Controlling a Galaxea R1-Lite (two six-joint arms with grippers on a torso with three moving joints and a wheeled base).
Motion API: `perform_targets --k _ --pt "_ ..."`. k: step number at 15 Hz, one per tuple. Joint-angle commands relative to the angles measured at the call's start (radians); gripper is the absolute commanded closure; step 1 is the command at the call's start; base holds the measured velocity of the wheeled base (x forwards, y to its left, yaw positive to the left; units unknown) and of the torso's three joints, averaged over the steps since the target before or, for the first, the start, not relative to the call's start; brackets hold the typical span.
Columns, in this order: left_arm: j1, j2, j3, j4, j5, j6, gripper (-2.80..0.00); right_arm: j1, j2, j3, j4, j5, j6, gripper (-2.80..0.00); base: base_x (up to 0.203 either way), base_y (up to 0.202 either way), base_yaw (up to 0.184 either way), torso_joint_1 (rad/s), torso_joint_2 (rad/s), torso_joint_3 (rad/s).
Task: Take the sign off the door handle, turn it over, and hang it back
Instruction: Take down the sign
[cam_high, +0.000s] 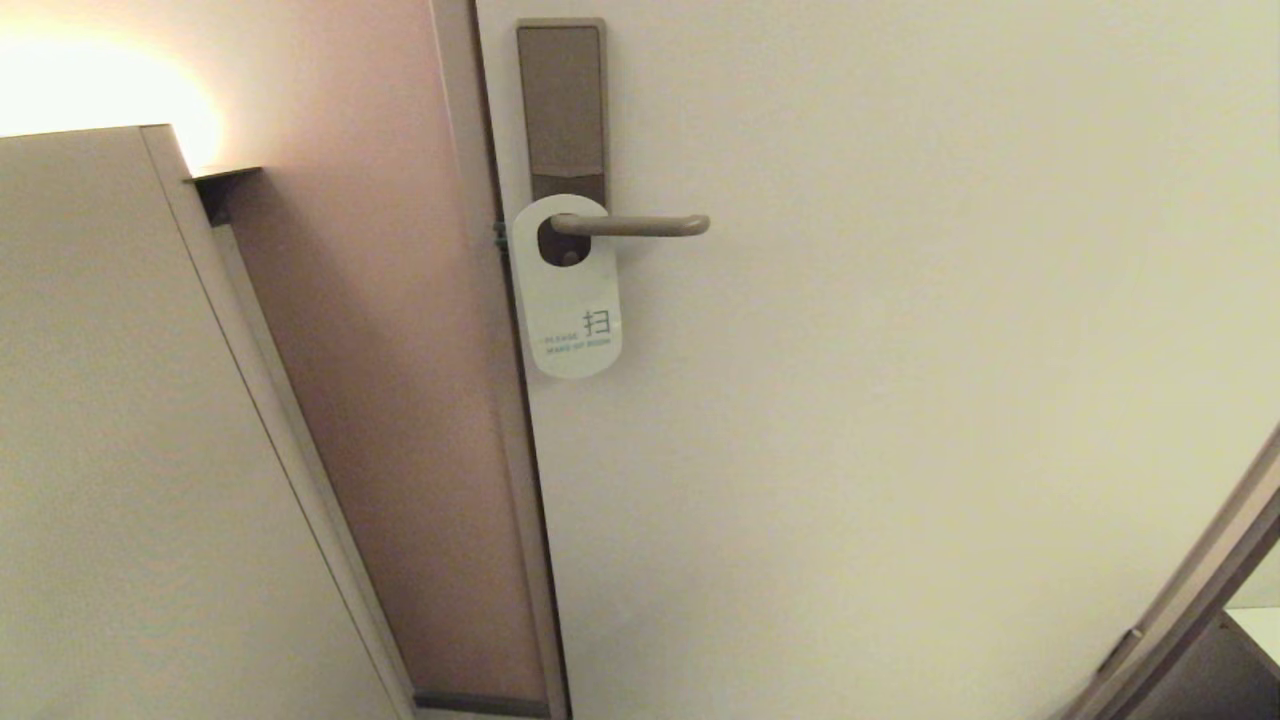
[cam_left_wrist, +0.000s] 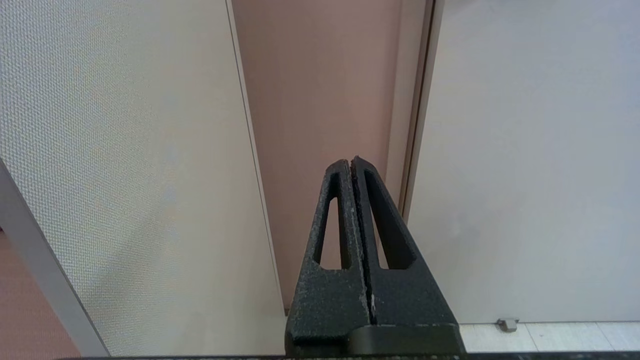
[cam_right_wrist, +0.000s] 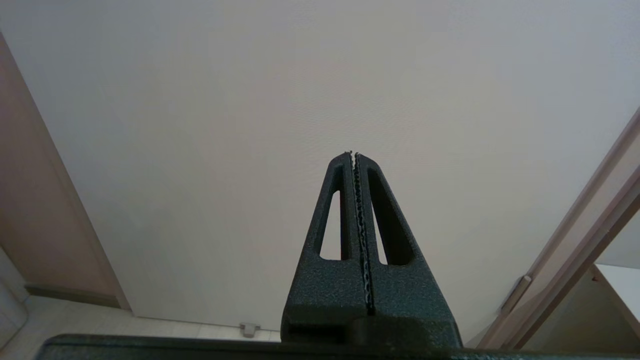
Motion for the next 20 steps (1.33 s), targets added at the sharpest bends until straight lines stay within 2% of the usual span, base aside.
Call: perform_targets --k 1,13,17,20 --pt "0.0 0.0 0.0 0.0 0.0 0.0 0.0 0.0 0.002 0.0 0.0 0.0 -0.001 0.0 0.0 0.0 0.0 0.0 0.0 0.0" --pt "0.0 0.0 0.0 -0.001 0.0 0.008 0.0 0.0 0.0 0.0 0.0 0.0 -0.001 0.0 0.0 0.0 0.0 0.0 0.0 0.0" --pt "-0.001 0.002 -0.003 0.0 -0.019 0.056 0.0 0.0 0.0 0.0 0.0 0.0 -0.001 0.0 0.0 0.0 0.0 0.0 0.0 0.0" --pt "0.0 0.005 -0.062 0.013 -0.029 0.058 0.0 0.0 0.001 0.0 0.0 0.0 0.0 0.0 0.0 0.0 0.0 0.0 0.0 0.0"
